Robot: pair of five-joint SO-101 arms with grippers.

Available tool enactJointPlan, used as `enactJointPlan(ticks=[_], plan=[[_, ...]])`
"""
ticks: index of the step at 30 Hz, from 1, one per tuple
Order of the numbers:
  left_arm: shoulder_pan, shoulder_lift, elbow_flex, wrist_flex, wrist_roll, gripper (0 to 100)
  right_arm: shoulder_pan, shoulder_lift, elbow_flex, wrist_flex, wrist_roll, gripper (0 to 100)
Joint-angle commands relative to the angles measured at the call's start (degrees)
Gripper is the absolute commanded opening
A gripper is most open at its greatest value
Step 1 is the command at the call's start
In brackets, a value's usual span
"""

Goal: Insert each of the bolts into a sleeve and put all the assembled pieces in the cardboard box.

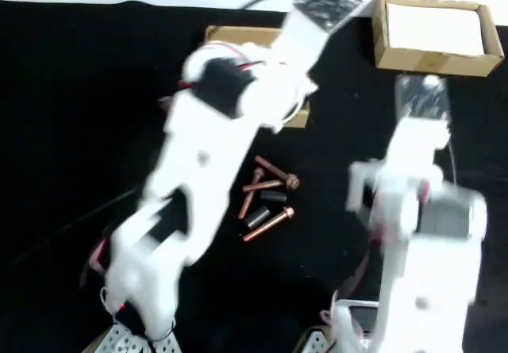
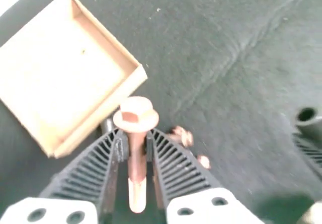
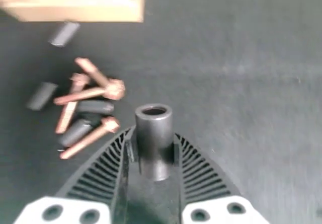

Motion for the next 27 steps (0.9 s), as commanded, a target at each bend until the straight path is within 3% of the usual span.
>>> enactJointPlan(ticks=[1, 5, 8, 12, 17, 21, 27], plan=[[0.7, -23.3, 21.2, 0.0, 0.9, 1, -6.1, -9.0, 3.6, 0.2, 0.0, 0.7], [2.9, -41.0, 42.4, -1.4, 0.9, 1, -11.5, -17.0, 14.0, -5.7, -0.1, 0.7], [4.2, -52.1, 58.3, -9.6, 3.0, 1, -11.9, -24.0, 22.5, -13.6, -0.1, 0.7], [4.6, -65.9, 79.0, -27.6, 12.8, 1, -11.9, -33.2, 33.9, -28.4, -0.1, 0.7], [4.3, -77.4, 101.4, -56.6, 22.9, 1, -11.8, -41.7, 45.5, -39.3, 0.0, 0.8], [4.3, -77.8, 109.6, -73.8, 27.8, 1, -11.8, -47.6, 55.3, -48.6, -0.1, 0.8], [4.3, -69.1, 105.1, -80.7, 30.8, 1, -11.9, -54.8, 66.7, -55.7, -0.1, 0.8]])
